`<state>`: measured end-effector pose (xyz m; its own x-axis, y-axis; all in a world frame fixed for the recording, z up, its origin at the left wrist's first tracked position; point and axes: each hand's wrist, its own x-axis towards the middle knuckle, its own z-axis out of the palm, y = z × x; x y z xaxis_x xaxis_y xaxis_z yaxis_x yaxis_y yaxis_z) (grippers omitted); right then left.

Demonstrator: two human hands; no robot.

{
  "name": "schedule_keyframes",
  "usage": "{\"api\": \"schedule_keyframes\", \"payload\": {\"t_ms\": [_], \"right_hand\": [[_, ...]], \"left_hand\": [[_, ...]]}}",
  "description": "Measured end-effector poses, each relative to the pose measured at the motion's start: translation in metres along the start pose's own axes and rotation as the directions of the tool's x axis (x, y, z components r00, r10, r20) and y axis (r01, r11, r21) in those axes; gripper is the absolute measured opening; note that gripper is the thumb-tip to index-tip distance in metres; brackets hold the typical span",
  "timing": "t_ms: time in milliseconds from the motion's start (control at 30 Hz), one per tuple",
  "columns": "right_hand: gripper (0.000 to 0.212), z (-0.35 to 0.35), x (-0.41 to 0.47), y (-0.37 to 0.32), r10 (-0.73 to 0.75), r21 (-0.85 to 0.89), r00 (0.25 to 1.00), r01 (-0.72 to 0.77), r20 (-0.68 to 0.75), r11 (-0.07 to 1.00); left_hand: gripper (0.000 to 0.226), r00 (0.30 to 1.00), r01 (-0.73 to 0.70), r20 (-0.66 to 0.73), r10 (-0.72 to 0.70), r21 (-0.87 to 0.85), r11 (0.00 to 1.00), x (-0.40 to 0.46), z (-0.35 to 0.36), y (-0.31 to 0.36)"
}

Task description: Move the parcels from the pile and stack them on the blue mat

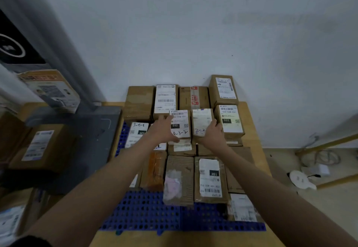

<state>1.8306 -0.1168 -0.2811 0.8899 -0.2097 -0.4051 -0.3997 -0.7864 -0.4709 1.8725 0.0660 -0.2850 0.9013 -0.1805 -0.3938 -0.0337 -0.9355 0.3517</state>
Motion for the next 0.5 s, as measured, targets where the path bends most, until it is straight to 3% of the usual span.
{"api": "schedule_keyframes", "payload": {"t_ms": [100,200,500], "right_hand": [[0.08,-0.011,-0.021,-0.012,-0.109,-0.17,0.994,0.107,-0.004,0.98],[0.072,-0.011,-0.046,-0.026,-0.238,-0.31,0.968,0.25,0.078,0.917],[0.073,0.035,-0.121,-0.08,-0.4,-0.361,0.796,0.575,0.454,0.734]], "left_hand": [[0.098,0.999,0.006,-0.032,-0.004,0.047,0.999,-0.029,-0.02,-0.014],[0.09,0.998,0.031,-0.052,-0.026,0.098,0.995,-0.068,-0.031,-0.039],[0.074,0.976,0.151,0.118,-0.181,0.228,0.962,-0.194,-0.027,-0.124]]}}
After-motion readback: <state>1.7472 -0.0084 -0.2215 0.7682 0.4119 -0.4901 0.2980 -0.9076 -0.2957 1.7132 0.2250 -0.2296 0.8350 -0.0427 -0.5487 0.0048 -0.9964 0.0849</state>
